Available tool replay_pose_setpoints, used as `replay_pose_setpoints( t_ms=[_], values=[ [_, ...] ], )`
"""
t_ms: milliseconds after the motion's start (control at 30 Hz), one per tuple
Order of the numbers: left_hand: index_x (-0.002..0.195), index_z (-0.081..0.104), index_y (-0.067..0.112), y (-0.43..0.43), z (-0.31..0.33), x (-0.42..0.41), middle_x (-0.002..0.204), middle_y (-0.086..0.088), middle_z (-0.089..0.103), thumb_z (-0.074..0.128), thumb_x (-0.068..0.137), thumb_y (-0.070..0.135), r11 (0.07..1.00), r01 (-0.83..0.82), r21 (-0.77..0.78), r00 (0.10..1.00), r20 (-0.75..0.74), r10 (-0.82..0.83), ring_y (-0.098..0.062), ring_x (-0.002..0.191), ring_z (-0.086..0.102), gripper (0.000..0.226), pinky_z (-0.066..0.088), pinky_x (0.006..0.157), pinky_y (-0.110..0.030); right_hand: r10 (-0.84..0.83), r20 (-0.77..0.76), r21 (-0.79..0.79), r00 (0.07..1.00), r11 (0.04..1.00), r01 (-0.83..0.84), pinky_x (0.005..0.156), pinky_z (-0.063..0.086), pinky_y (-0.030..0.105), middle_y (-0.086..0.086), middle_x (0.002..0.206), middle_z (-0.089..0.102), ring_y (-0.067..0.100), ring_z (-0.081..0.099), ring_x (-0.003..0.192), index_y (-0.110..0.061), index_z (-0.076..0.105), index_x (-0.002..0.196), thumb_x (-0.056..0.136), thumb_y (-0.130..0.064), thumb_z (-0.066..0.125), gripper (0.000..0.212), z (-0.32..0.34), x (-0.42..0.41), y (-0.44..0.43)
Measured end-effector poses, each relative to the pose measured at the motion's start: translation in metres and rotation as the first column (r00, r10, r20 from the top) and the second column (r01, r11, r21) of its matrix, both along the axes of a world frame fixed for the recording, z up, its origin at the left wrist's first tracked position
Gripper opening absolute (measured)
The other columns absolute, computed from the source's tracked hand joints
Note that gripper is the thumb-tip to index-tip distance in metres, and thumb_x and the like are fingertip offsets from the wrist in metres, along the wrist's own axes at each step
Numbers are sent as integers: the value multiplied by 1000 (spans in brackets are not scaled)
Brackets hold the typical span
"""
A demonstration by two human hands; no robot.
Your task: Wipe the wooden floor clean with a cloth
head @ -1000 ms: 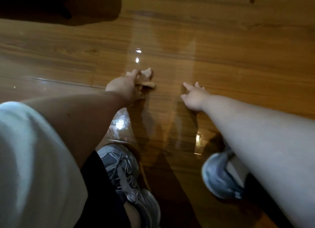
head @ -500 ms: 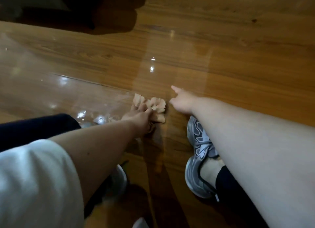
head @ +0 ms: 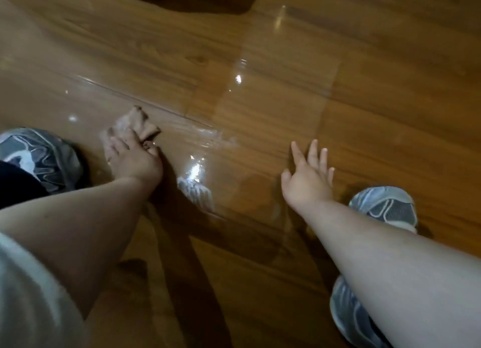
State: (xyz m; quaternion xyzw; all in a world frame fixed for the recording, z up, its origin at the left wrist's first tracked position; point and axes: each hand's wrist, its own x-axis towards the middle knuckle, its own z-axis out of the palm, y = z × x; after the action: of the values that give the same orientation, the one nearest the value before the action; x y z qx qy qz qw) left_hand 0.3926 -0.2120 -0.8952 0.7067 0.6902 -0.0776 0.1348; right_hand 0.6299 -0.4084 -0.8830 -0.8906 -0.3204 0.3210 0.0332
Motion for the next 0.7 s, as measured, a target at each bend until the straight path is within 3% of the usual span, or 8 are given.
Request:
replay_pose_setpoints(
  t_ms=[67, 133, 233, 300, 400, 500, 567, 700],
  values=[
    [151, 16, 4, -11, 1, 18, 155, -27, 11, 40, 95, 25, 999, -48, 21, 998, -28, 49, -38, 145, 3, 64, 2, 116, -44, -11, 16, -5, 1000, 1000, 11, 120, -2, 43, -1, 161, -15, 22, -13, 148, -37, 7, 153, 99, -37, 36, 62, 2, 3, 15],
    [152, 12, 9, -39, -3, 37, 158, -20, 9, 38, 94, 30, 939, 342, 28, 939, -43, -341, -36, 146, 4, 66, 6, 116, -47, -65, 15, -8, 998, 998, 65, 120, -2, 43, 0, 161, -14, 22, -13, 148, -38, 7, 153, 99, -37, 36, 61, 5, 8, 33],
    [154, 4, 25, -70, -5, 44, 161, -8, -2, 29, 95, 41, 411, 903, -121, 422, 85, -902, -29, 147, -6, 66, 1, 119, -46, -89, 2, -9, 996, 996, 89, 120, -2, 43, 0, 161, -15, 22, -12, 148, -37, 5, 153, 100, -37, 34, 61, 11, 12, 53],
    [153, 14, 28, -44, -2, 39, 160, -6, 4, 27, 95, 44, 250, 965, -74, 258, 113, -960, -28, 147, 0, 61, 3, 118, -45, -78, -14, 19, 997, 997, 78, 120, -2, 44, 0, 161, -15, 23, -12, 148, -37, 5, 153, 100, -36, 34, 61, 13, 15, 68],
    [151, 24, 17, 20, -5, 26, 158, -20, 11, 25, 95, 39, 574, 818, 16, 575, -22, -818, -35, 146, 7, 60, 12, 119, -45, -95, -34, 67, 995, 993, 97, 120, -3, 44, 1, 162, -13, 23, -12, 148, -36, 5, 153, 100, -37, 34, 61, 13, 18, 82],
    [150, 18, 3, 85, 5, 1, 152, -32, 14, 37, 99, 26, 988, 155, -5, 987, -36, -155, -44, 142, 11, 59, 11, 116, -50, -130, 8, 120, 991, 984, 128, 120, -1, 43, 2, 162, -8, 23, -9, 149, -31, 10, 154, 99, -32, 37, 62, 8, 13, 94],
    [145, 26, 2, 73, 18, 19, 145, -32, 30, 36, 99, 26, 998, 30, -49, 1000, 10, -30, -46, 134, 28, 53, 23, 111, -52, -195, 44, 173, 980, 967, 185, 120, 1, 41, 2, 163, -3, 22, -6, 149, -24, 12, 154, 98, -24, 38, 63, 6, 11, 101],
    [151, 19, 26, -34, 14, 84, 161, -2, 7, 44, 94, 27, 751, 645, -141, 760, 212, -614, -30, 146, 3, 63, 6, 118, -41, -317, 22, 160, 948, 937, 309, 120, 0, 39, 1, 163, -2, 20, -5, 149, -22, 11, 155, 98, -19, 34, 61, 10, 23, 95]
  ],
)
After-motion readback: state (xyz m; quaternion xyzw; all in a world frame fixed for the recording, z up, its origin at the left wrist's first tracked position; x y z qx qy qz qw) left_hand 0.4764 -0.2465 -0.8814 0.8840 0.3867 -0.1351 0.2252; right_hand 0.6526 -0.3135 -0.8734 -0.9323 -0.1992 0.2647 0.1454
